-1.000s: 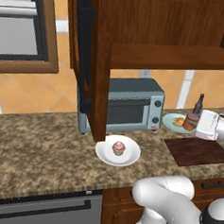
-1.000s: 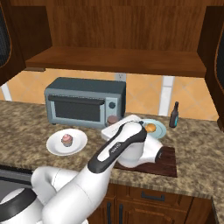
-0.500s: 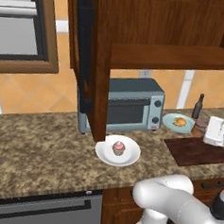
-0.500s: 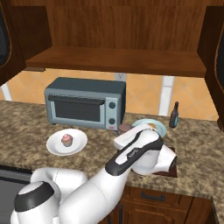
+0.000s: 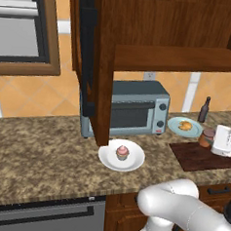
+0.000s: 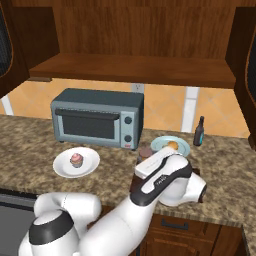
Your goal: From the different types of pastries on the counter, select a croissant and place it on the cutting board. Then retrieve a jar of jam from the cabinet and place it alongside the croissant on the cutting board.
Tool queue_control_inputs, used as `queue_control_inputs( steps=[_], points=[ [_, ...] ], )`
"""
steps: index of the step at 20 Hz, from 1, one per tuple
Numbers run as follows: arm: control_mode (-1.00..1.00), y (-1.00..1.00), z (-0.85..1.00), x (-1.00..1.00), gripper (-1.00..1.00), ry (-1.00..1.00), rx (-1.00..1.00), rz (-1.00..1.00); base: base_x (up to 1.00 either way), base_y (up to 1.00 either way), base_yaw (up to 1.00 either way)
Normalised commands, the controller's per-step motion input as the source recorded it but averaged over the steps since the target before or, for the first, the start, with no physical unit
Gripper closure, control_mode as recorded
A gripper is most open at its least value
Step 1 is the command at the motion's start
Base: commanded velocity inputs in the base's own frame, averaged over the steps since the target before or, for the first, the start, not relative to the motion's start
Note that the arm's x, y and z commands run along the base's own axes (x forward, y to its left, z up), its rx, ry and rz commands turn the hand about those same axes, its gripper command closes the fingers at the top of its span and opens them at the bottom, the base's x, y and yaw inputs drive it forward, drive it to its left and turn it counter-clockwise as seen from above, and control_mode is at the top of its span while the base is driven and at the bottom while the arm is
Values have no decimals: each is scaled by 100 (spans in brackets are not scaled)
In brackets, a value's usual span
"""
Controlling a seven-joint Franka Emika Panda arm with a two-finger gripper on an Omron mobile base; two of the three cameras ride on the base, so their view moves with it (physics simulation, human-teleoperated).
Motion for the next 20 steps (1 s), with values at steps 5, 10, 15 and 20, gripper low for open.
queue_control_inputs(
  steps=[5, 10, 15, 20],
  points=[
    [-100, 0, -33, -11, 100, 0, -4, 2, 0, 0, 0],
    [-100, 0, -15, 0, 100, 0, -3, 0, 0, 0, 0],
    [-100, 0, -15, 0, 100, 0, -1, 0, 0, 0, 0],
    [-100, 0, -22, 0, 100, 0, 0, 0, 0, 0, 0]
  ],
)
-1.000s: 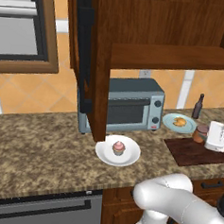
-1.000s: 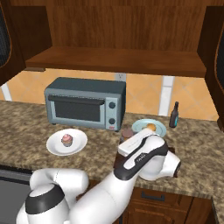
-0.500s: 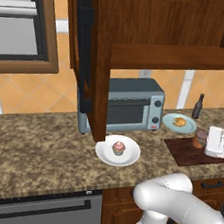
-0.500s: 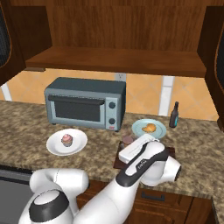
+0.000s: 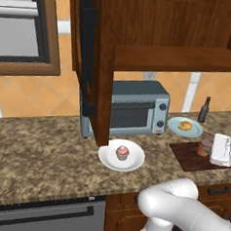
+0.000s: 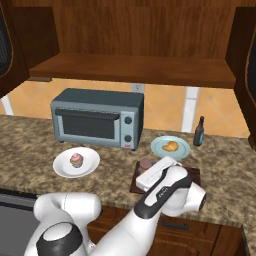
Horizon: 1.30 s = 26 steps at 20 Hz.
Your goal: From the different types of pastries on the counter, select a croissant and place it on the cutting board. Then retrieve a jar of jam from the cabinet and place it alongside the croissant on the cutting board.
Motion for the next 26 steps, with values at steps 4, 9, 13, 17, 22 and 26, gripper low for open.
queue_control_inputs(
  steps=[4, 9, 13, 17, 22, 26],
  points=[
    [-100, 0, -18, 0, 100, 0, 0, 0, 0, 0, 0],
    [-100, 0, -22, 0, 100, 0, 0, 0, 0, 0, 0],
    [-100, 0, -14, 0, 100, 0, 0, 0, 0, 0, 0],
    [-100, 0, -2, 7, 100, 0, 0, 0, 0, 0, 0],
    [-100, 0, -2, 13, 100, 0, 0, 0, 0, 0, 0],
    [-100, 0, -13, 15, 100, 0, 0, 0, 0, 0, 0]
  ],
)
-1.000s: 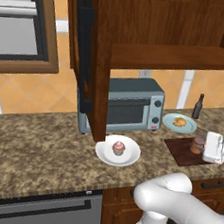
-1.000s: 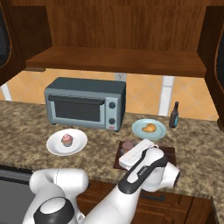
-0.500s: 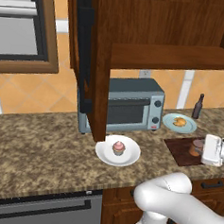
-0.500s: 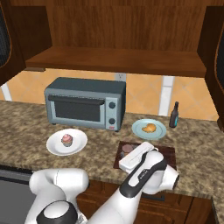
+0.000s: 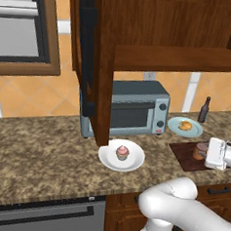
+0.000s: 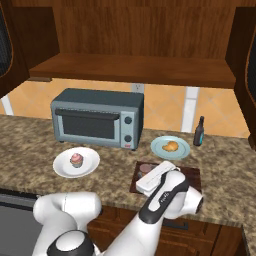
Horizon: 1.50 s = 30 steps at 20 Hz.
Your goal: From the different types of pastries on the counter, select a croissant and place it on the cutting board. Then retrieve a jar of jam from the cabinet and place it alongside the croissant on the cutting board.
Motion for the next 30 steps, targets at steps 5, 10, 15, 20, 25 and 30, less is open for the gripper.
queue_control_inputs(
  steps=[5, 10, 15, 20, 25, 30],
  points=[
    [-100, 0, -25, 19, 100, 0, 0, 0, 0, 0, 0],
    [-100, 0, -25, 28, 100, 0, -3, 0, 0, 0, 0],
    [-100, 0, -30, 27, 100, 0, -3, 0, 0, 0, 0],
    [-100, 0, -27, 20, 100, 0, -3, 0, 0, 0, 0],
    [-100, -10, -21, 33, 100, 0, -1, 0, 0, 0, 0],
    [-100, -16, -33, 21, 100, 0, 0, 0, 0, 0, 0]
  ],
)
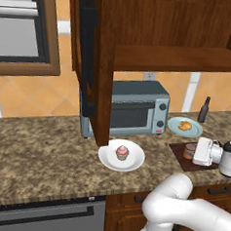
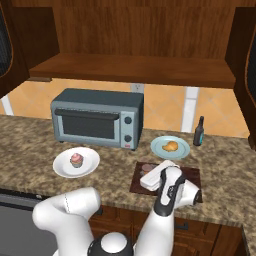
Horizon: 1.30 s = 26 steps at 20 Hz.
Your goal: From the different types of pastries on the counter, select a croissant and place it on the cutting board. Then retrieve a jar of jam from the cabinet and place it alongside the croissant on the cutting board.
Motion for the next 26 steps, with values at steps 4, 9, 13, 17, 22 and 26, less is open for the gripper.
queue_control_inputs(
  steps=[4, 9, 13, 17, 22, 26],
  points=[
    [-100, -6, -54, 4, 100, 0, 0, 0, 0, 0, 0],
    [-100, 0, -55, 10, -100, 0, 0, 0, 0, 0, 0],
    [-100, 0, -28, 8, -100, 0, 0, 0, 0, 0, 0],
    [-100, 0, 0, 0, -100, 0, 6, 0, 0, 0, 0],
    [-100, 0, 4, -4, -100, 0, 10, 0, 0, 0, 0],
    [-100, -12, 16, -27, -100, -2, 12, 3, 0, 0, 0]
  ],
)
